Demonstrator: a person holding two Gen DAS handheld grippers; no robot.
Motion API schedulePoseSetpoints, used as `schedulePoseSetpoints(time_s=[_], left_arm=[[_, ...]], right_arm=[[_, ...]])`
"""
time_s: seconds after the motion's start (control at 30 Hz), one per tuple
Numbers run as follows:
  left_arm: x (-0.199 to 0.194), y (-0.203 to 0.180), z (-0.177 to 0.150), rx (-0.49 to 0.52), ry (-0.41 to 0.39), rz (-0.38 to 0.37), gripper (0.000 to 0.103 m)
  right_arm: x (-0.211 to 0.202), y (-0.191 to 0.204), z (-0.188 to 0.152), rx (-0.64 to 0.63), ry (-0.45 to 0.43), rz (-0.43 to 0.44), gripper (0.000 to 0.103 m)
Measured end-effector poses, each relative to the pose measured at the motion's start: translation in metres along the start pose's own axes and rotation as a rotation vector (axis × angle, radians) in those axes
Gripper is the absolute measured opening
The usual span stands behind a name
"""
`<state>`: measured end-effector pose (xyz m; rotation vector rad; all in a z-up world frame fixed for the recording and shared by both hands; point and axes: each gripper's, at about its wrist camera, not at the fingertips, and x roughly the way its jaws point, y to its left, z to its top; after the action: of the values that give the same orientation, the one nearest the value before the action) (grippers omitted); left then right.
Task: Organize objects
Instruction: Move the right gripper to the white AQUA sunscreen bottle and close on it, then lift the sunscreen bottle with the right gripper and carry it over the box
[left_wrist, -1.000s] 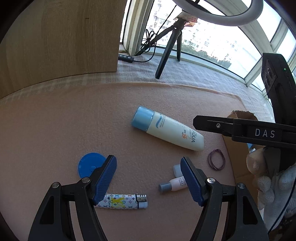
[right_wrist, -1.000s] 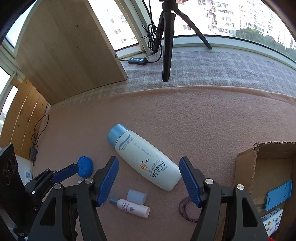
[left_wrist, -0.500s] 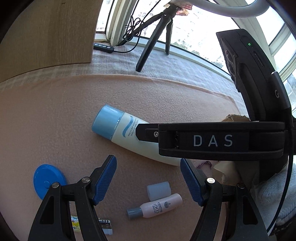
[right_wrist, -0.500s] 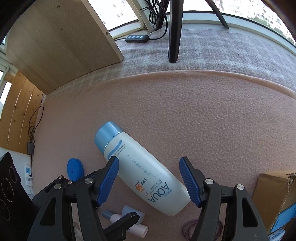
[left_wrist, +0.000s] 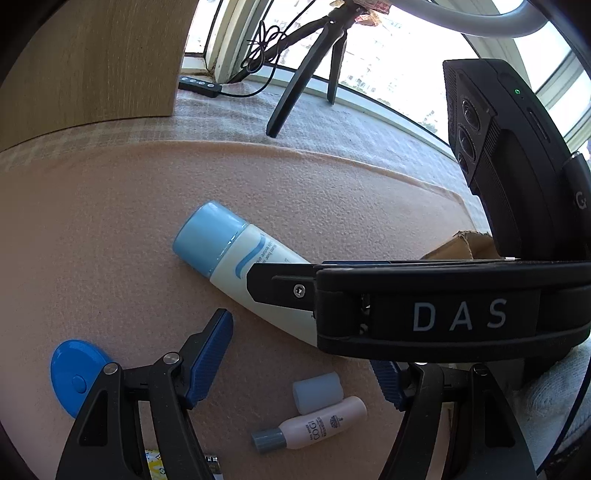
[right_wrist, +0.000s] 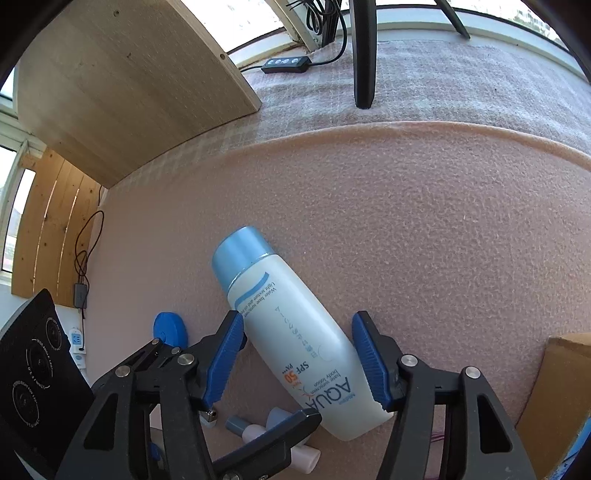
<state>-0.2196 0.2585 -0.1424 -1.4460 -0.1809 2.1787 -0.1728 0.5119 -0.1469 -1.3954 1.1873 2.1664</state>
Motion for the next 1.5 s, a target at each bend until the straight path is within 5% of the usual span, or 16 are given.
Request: schedulePoseSetpoints(time_s=[0.93, 1.5], left_arm=[[-0.003, 0.016, 0.0, -0.043, 0.02, -0.042, 0.061], [-0.046, -0.066, 0.013, 0.11, -0.074, -0.062, 0.059]], right_arm=[[0.001, 0.006, -0.01, -0.032, -0.001, 0.018, 0.044], [-0.091, -0.007, -0.039, 0.058, -0.185, 0.048, 0.036]])
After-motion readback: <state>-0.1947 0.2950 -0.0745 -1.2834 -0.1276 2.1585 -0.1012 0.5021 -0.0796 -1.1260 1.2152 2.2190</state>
